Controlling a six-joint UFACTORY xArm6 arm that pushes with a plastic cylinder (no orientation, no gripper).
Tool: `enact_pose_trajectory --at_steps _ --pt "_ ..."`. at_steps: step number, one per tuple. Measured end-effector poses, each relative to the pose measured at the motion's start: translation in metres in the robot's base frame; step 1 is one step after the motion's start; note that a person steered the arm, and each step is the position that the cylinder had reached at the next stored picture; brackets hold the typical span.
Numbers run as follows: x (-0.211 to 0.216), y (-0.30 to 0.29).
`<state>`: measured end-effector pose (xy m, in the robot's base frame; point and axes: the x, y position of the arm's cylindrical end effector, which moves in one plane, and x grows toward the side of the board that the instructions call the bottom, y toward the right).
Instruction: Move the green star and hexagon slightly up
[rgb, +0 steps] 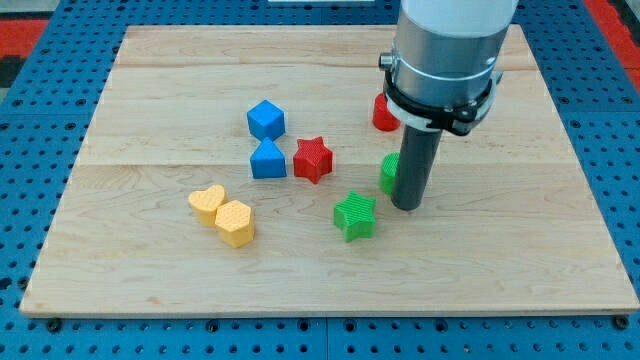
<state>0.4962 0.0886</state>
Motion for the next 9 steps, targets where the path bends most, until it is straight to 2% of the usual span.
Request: enact_pose_trajectory --at_steps 1,2,3,4,5,6,7,8,9 --pt "0.032 0.007" --pt "0.060 -0.011" --pt "0.048 -0.041" --pt "0.036 -0.041" --pt "0.040 -0.059" --pt "0.067 -0.068" --pt "0.087 -0.138" --pt "0.071 -0.190" --pt "0.046 -0.182"
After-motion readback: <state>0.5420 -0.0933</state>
